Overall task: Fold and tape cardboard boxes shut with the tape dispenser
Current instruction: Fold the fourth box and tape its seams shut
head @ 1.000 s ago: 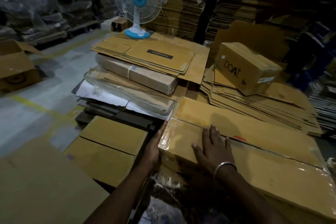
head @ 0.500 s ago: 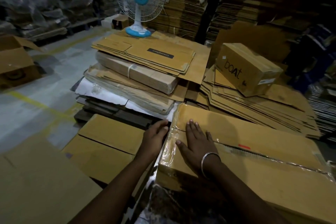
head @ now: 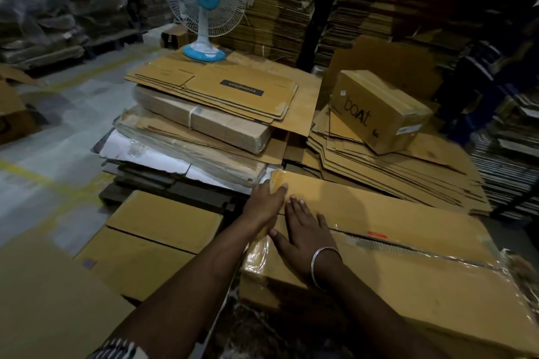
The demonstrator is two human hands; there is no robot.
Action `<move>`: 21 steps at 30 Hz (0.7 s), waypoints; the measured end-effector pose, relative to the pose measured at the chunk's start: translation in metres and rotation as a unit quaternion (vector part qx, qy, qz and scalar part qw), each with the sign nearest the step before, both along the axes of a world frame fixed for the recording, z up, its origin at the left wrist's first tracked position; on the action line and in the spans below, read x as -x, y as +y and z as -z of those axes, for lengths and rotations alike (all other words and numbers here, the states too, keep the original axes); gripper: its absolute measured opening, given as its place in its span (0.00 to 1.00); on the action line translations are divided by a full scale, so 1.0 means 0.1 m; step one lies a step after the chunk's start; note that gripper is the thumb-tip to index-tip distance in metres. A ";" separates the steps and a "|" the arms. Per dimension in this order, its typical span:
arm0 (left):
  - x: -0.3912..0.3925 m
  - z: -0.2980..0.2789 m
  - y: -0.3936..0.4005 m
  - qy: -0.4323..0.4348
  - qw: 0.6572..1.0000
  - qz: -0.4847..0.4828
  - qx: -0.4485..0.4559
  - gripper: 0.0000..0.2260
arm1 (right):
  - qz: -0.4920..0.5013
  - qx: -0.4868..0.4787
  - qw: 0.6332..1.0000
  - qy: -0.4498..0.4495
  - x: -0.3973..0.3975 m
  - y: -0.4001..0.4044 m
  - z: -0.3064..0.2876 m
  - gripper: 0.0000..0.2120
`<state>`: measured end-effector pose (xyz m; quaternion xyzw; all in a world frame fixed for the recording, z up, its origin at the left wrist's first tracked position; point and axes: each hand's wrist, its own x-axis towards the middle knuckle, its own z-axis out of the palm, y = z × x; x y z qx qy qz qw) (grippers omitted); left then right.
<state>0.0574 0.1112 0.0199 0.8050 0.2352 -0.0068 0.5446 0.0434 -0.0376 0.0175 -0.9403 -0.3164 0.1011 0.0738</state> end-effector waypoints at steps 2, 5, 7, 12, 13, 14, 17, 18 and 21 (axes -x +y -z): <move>-0.14 0.28 0.11 -0.009 0.998 -0.018 0.060 0.42 | -0.001 0.002 1.000 0.000 0.01 0.00 -0.01 0.40; -0.06 0.16 0.13 -0.054 0.989 -0.085 0.108 0.38 | 0.000 0.000 1.000 0.002 0.02 -0.01 0.00 0.40; 0.01 -0.05 0.08 -0.085 0.992 -0.074 0.061 0.30 | 0.000 -0.004 1.000 0.001 0.02 -0.01 0.00 0.40; -0.22 -0.14 0.10 -0.043 0.995 -0.061 0.071 0.24 | 0.002 -0.008 1.000 0.002 0.00 -0.01 0.03 0.40; -0.25 -0.13 0.10 -0.044 0.994 -0.070 0.065 0.22 | 0.003 -0.008 1.000 0.001 0.00 -0.01 0.03 0.40; -0.25 -0.11 0.10 -0.050 0.995 -0.078 0.048 0.20 | 0.005 -0.009 1.000 0.000 0.00 -0.01 0.04 0.40; -0.18 -0.01 0.07 -0.088 0.990 -0.106 -0.038 0.16 | 0.005 -0.012 1.000 0.002 0.01 -0.02 0.04 0.40; -0.16 0.01 0.07 -0.101 0.987 -0.115 -0.044 0.14 | 0.005 -0.015 1.000 0.002 0.02 -0.02 0.04 0.40; -0.19 0.05 0.13 -0.138 0.981 -0.123 -0.050 0.11 | 0.005 -0.023 1.000 0.003 0.01 -0.03 0.05 0.40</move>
